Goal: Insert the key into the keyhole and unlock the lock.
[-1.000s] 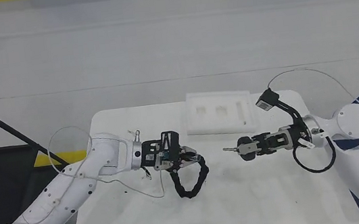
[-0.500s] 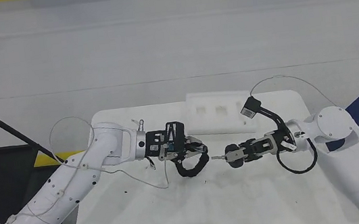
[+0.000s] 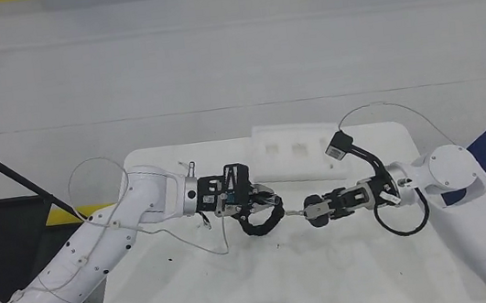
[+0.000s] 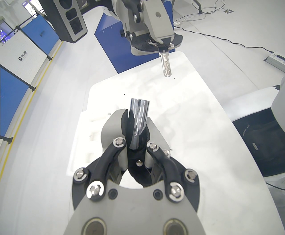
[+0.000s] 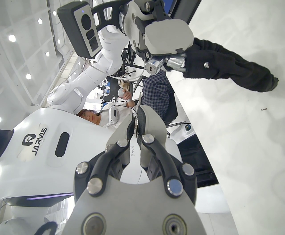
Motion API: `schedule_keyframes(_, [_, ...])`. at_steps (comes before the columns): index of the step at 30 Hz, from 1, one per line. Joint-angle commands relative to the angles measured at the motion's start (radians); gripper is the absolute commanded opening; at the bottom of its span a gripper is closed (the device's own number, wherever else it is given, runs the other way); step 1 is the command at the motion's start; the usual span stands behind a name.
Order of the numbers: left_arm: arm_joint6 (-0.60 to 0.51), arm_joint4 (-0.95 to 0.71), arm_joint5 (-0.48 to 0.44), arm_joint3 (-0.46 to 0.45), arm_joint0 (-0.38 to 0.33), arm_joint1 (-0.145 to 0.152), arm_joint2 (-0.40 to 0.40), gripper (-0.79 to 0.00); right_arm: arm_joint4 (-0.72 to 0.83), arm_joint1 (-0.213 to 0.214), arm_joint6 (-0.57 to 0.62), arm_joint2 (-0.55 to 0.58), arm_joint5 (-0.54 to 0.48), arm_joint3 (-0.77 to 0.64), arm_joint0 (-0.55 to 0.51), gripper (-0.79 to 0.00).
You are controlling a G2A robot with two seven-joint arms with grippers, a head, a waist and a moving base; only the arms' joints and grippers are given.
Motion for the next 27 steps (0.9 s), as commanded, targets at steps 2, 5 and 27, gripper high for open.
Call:
schedule_keyframes(2, [0.003,-0.001,0.006,0.005,0.011,-0.004,-0.005,-0.785,-0.088,0.009,-0.038,0.014,0.057,-0.041,-0.006,-0.785])
schedule_keyframes(5, [0.007,0.026,0.002,0.01,0.006,-0.013,0.001,-0.785,-0.148,0.015,-0.062,0.007,0.139,-0.118,-0.01,-0.785])
schedule_keyframes(27, [0.109,0.113,-0.041,0.129,-0.025,-0.081,0.044,-0.785,-0.432,0.048,-0.111,-0.026,0.344,-0.337,0.011,-0.785])
